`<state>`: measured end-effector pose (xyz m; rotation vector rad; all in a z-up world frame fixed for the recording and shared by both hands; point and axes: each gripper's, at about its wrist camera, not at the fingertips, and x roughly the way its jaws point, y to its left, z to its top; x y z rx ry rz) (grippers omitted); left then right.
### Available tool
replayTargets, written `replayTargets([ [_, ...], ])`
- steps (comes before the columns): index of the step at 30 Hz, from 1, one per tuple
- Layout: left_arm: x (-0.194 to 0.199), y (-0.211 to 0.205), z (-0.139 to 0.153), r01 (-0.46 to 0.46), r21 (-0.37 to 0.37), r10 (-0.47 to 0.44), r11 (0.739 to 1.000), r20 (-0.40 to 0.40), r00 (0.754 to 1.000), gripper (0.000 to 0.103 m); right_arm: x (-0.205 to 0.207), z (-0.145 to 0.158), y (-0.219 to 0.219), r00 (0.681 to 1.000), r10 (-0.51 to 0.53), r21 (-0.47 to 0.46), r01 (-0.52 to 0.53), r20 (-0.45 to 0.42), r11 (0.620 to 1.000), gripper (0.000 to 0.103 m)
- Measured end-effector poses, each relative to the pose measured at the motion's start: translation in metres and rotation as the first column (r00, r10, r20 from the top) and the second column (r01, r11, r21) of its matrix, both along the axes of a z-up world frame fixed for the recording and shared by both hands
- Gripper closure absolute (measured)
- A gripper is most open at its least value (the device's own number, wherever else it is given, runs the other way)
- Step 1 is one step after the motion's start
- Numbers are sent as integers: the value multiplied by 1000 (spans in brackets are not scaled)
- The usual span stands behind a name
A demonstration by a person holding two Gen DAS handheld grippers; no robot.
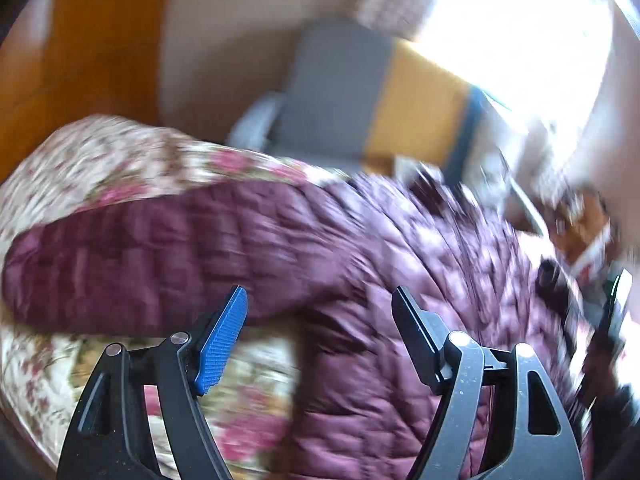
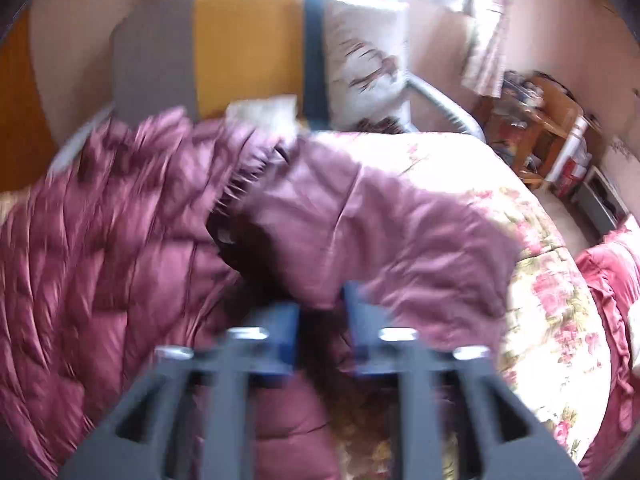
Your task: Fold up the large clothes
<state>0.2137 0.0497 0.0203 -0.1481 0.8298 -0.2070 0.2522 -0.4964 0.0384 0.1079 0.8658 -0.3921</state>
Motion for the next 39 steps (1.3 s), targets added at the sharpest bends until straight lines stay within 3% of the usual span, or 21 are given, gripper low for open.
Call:
replayTargets([
  [4, -3, -50, -19, 108, 59, -107, 992, -25, 994, 29, -48, 51, -57, 976, -139, 2, 141, 165, 990, 92],
  [7, -2, -64, -33, 133, 69, -129, 989, -59, 990, 29, -96, 66, -122, 916, -332, 71, 325, 225, 943, 94],
  [9, 0, -65, -43, 129, 60, -123, 990, -91, 988, 29, -127, 59, -165, 862, -458, 149, 434, 217, 888, 95],
  [13, -2, -61, -56, 110, 44, -103, 993, -134, 986, 29, -194, 14, -239, 722, -682, 334, 618, 117, 712, 96],
  [16, -2, -56, -65, 93, 36, -86, 995, -164, 983, 29, -223, -28, -263, 660, -752, 420, 684, -8, 596, 97],
  [18, -2, -54, -74, 86, 38, -77, 996, -194, 978, 29, -231, -44, -261, 645, -763, 440, 695, -32, 569, 97],
  [22, -8, -47, -80, 97, 73, -81, 993, -191, 978, 29, -232, -33, -249, 680, -733, 408, 676, -24, 614, 91],
  [23, -9, -47, -79, 97, 71, -83, 993, -186, 979, 29, -233, -32, -252, 682, -731, 413, 673, -28, 613, 77],
  [24, -11, -46, -75, 99, 64, -86, 993, -178, 980, 29, -239, -27, -251, 676, -736, 407, 679, -24, 611, 47],
  [26, -17, -41, -62, 95, 30, -90, 995, -141, 986, 29, -259, -12, -243, 664, -748, 373, 690, 17, 620, 27],
  [28, -23, -32, -49, 82, -2, -81, 997, -95, 992, 29, -264, 2, -232, 699, -713, 336, 662, 44, 670, 27],
  [30, -32, -23, -38, 79, -36, -81, 996, -58, 995, 29, -250, 13, -212, 771, -634, 313, 589, 60, 745, 27],
  [34, -44, -18, -33, 83, -51, -84, 995, -26, 996, 29, -185, 37, -121, 941, -311, 323, 257, 129, 911, 28],
  [36, -51, -17, -40, 84, -49, -86, 995, -26, 996, 29, -149, 40, -69, 979, -135, 353, 73, 154, 933, 28],
  [39, -57, -19, -51, 79, -7, -79, 997, -18, 997, 29, -101, 27, 15, 985, 96, 333, -138, 141, 933, 29],
])
